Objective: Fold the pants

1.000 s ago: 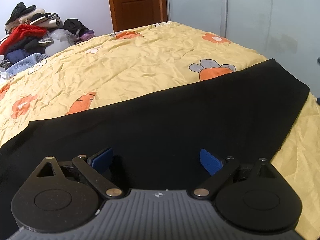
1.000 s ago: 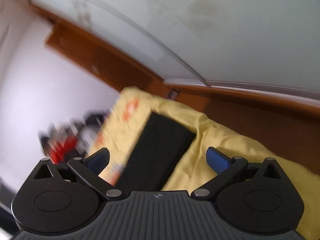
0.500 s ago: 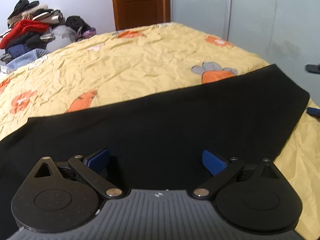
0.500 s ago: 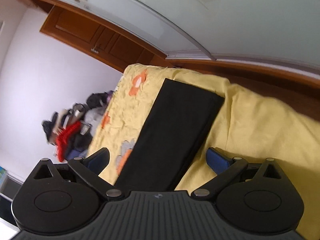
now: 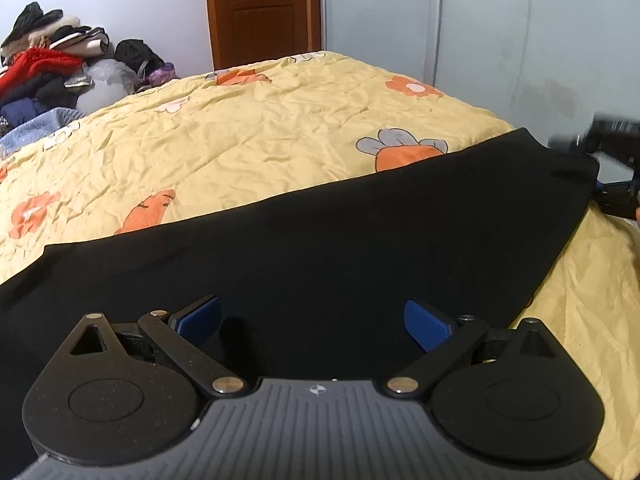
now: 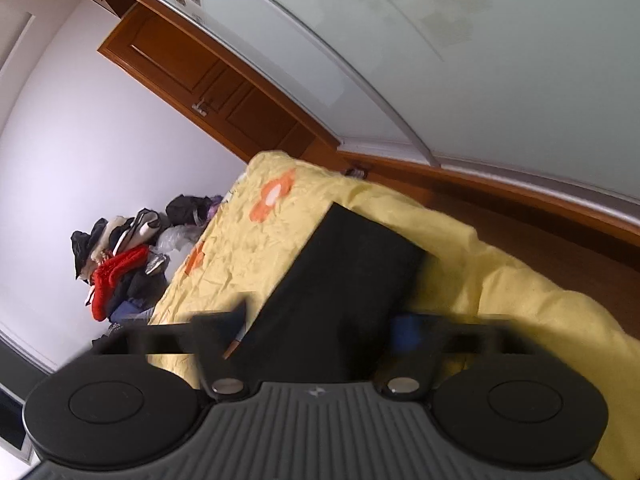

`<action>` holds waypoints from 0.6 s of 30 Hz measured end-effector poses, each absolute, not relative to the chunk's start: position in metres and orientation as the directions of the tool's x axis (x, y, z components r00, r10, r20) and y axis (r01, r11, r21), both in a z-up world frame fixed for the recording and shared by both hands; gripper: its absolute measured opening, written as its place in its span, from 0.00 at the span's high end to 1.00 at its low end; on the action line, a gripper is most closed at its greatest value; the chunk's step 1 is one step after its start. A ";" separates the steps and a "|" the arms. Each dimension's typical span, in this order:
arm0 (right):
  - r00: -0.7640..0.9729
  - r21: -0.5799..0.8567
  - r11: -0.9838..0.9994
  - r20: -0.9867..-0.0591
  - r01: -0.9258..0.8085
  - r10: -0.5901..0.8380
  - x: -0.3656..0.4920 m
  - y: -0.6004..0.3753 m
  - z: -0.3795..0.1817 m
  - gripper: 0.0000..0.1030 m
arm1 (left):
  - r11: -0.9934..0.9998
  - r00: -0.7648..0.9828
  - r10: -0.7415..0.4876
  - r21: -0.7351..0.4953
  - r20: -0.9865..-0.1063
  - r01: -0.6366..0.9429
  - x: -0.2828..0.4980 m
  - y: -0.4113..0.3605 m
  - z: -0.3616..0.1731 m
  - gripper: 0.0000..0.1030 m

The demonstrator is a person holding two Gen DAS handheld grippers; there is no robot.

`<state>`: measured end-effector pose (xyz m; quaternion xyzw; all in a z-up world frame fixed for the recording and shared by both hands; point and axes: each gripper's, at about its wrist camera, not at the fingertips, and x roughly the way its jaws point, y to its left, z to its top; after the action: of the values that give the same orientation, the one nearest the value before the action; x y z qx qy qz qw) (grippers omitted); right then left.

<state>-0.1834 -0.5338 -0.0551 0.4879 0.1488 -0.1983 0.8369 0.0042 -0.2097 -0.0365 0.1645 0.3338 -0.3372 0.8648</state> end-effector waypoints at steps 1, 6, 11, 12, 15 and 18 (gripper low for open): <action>0.879 0.772 0.423 -0.443 0.474 -0.177 -0.184 -0.537 -0.061 0.90 | 0.722 0.553 -0.472 0.059 -0.686 0.690 0.005 -0.208 -0.036 0.03; 0.853 0.683 0.524 -0.480 0.509 -0.204 -0.175 -0.526 -0.056 0.93 | 0.735 0.534 -0.486 0.007 -0.692 0.679 0.016 -0.203 -0.032 0.03; 0.845 0.547 0.675 -0.482 0.496 -0.230 -0.164 -0.507 -0.033 0.93 | 0.733 0.391 -0.569 -0.231 -0.723 0.639 0.041 -0.198 -0.030 0.04; 0.849 0.570 0.657 -0.479 0.493 -0.222 -0.164 -0.511 -0.035 0.93 | 0.736 0.375 -0.585 -0.276 -0.719 0.618 0.045 -0.195 -0.030 0.04; 0.838 0.565 0.644 -0.489 0.515 -0.241 -0.162 -0.516 -0.038 0.94 | 0.718 0.330 -0.626 -0.356 -0.706 0.599 0.049 -0.191 -0.026 0.04; 0.832 0.375 0.799 -0.491 0.470 -0.259 -0.146 -0.478 -0.018 0.94 | 0.697 0.294 -0.659 -0.416 -0.692 0.585 0.055 -0.189 -0.026 0.03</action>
<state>-0.1457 -0.4782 -0.0181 0.2484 0.2127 -0.1970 0.9242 0.0552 -0.1889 -0.0258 -0.0415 0.4506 -0.3871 0.8034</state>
